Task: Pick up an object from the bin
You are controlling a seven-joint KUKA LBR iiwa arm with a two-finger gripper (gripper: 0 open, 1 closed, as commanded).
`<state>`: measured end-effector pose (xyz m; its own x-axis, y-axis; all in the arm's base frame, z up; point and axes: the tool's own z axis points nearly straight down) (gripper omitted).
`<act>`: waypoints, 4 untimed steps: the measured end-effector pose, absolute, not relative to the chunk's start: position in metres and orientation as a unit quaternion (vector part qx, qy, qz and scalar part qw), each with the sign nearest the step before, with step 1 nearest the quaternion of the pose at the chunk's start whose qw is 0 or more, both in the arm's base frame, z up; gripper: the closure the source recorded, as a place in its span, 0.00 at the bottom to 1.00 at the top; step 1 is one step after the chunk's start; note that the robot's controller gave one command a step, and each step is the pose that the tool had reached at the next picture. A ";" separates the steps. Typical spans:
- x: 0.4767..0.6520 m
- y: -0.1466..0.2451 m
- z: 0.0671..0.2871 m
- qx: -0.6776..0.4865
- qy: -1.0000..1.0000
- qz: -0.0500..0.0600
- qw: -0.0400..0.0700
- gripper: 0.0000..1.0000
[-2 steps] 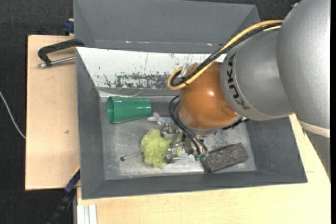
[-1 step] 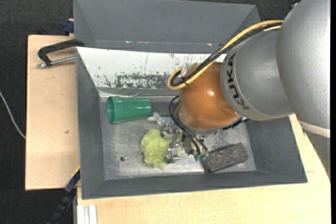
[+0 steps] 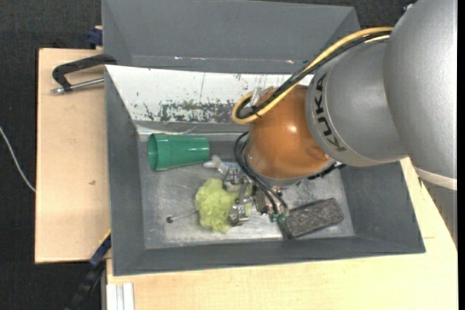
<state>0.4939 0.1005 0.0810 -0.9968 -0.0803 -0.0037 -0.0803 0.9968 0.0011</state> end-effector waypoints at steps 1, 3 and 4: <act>0.492 0.100 0.089 -0.040 0.999 0.000 -0.002 1.00; 0.494 0.101 0.125 -0.040 0.999 0.001 0.003 1.00; 0.494 0.101 0.136 -0.040 0.999 0.001 0.002 1.00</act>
Offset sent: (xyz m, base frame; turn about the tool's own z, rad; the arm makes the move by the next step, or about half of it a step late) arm 0.0000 -0.0002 0.0335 0.0000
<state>0.4939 0.1010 0.1357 -0.9968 -0.0801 -0.0046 -0.0801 0.9968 0.0015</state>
